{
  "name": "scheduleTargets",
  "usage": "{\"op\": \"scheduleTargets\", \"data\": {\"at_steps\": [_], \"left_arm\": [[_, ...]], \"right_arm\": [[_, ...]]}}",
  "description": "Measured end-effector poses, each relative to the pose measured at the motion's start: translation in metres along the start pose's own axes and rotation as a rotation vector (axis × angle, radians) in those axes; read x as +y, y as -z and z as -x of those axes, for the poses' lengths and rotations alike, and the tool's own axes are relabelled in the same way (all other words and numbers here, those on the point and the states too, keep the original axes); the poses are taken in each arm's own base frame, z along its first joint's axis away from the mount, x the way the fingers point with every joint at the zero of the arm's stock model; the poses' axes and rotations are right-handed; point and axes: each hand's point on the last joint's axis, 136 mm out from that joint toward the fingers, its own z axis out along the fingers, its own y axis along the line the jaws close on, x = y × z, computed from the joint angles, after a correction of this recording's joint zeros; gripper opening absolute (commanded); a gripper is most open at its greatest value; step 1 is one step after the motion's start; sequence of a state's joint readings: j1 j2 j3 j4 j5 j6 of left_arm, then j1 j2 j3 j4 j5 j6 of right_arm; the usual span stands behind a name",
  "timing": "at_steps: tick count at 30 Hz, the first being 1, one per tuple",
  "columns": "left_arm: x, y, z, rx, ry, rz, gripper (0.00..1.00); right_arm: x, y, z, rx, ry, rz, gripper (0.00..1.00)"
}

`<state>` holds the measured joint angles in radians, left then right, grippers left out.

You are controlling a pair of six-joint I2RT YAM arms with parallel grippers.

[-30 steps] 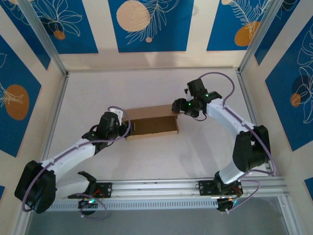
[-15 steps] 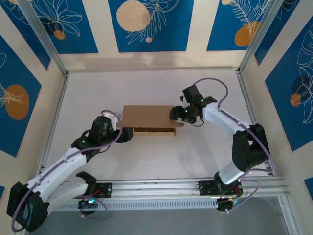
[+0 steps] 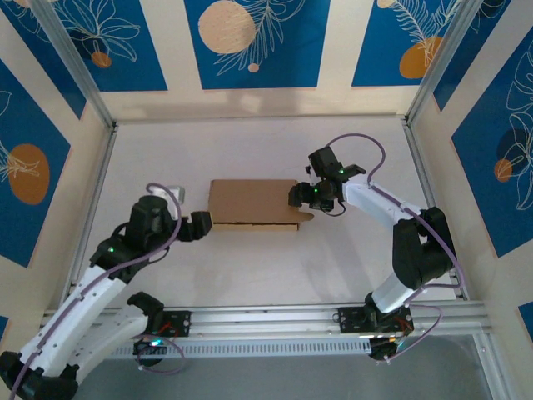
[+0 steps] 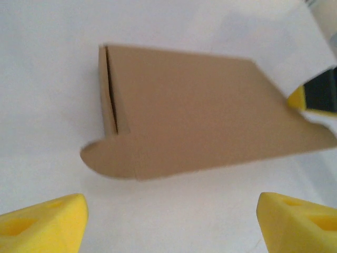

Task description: Fold the paper box

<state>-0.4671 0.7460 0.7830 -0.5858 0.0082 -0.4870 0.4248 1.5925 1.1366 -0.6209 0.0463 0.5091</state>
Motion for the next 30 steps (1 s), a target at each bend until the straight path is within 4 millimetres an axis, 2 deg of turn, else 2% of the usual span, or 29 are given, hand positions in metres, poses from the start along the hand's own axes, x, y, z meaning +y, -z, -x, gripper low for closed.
{"op": "scheduleTargets", "data": {"at_steps": [3, 6, 12, 18, 24, 27, 30], "left_arm": [[0.011, -0.01, 0.017, -0.011, 0.019, 0.039, 0.84], [0.029, -0.035, 0.02, 0.033, 0.067, 0.073, 0.83], [0.052, -0.098, 0.001, 0.18, 0.111, 0.105, 0.82], [0.058, -0.133, -0.007, 0.219, 0.133, 0.09, 0.81], [0.067, -0.161, -0.018, 0.252, 0.167, 0.092, 0.77], [0.074, -0.172, -0.028, 0.28, 0.191, 0.108, 0.7], [0.075, -0.179, -0.034, 0.292, 0.213, 0.097, 0.59]], "right_arm": [[-0.001, -0.001, -0.001, 0.005, 0.007, -0.004, 0.71], [-0.001, -0.002, -0.002, 0.012, 0.02, -0.007, 0.71], [-0.005, -0.01, -0.007, 0.045, 0.04, -0.018, 0.71], [-0.008, -0.021, -0.01, 0.085, 0.032, -0.008, 0.69], [-0.01, -0.037, -0.014, 0.132, 0.017, 0.016, 0.55], [-0.009, -0.039, -0.012, 0.133, 0.01, 0.037, 0.45], [-0.007, -0.039, -0.008, 0.121, 0.007, 0.056, 0.34]]}}
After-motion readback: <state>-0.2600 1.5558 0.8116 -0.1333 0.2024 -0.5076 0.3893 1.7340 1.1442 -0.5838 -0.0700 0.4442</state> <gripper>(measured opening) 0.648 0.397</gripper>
